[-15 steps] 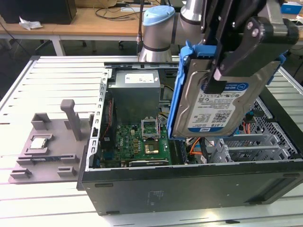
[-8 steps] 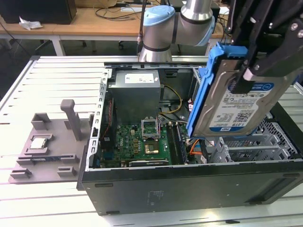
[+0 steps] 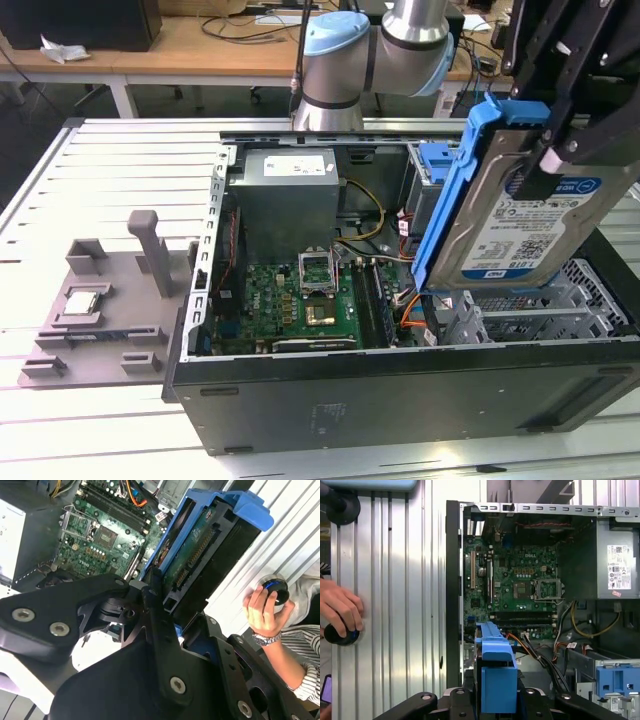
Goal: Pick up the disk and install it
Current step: 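Pick up the disk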
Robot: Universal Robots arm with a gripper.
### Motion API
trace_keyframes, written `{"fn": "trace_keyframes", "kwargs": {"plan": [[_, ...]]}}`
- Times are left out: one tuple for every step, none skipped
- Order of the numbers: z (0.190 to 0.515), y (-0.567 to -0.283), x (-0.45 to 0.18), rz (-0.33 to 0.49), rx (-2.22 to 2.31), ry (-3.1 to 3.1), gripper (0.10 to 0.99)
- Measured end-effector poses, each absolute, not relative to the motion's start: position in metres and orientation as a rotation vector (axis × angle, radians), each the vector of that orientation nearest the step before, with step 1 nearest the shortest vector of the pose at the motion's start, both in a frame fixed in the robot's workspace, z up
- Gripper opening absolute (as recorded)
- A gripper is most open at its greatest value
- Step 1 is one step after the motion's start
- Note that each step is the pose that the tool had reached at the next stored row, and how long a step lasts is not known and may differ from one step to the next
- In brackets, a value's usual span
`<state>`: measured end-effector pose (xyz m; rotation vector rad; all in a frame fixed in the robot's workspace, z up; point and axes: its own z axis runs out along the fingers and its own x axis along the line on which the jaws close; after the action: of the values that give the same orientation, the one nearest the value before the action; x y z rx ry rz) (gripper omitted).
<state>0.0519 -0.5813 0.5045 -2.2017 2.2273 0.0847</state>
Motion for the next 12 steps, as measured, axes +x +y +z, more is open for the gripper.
{"fn": "trace_keyframes", "kwargs": {"plan": [[0.504, -0.581, 0.055, 0.084, -2.202, 2.227, 0.365], [0.503, -0.581, 0.056, 0.084, -2.202, 2.227, 0.365], [0.503, -0.581, 0.057, 0.085, -2.202, 2.227, 0.365], [0.503, -0.581, 0.058, 0.085, -2.202, 2.227, 0.365], [0.503, -0.581, 0.059, 0.085, -2.202, 2.227, 0.365], [0.502, -0.581, 0.060, 0.084, -2.202, 2.227, 0.365], [0.502, -0.581, 0.061, 0.084, -2.202, 2.227, 0.365], [0.501, -0.581, 0.063, 0.085, -2.202, 2.227, 0.365], [0.501, -0.581, 0.064, 0.085, -2.202, 2.227, 0.365], [0.500, -0.581, 0.067, 0.085, -2.202, 2.227, 0.365], [0.499, -0.581, 0.070, 0.085, -2.202, 2.227, 0.365], [0.497, -0.581, 0.071, 0.085, -2.202, 2.228, 0.365]]}}
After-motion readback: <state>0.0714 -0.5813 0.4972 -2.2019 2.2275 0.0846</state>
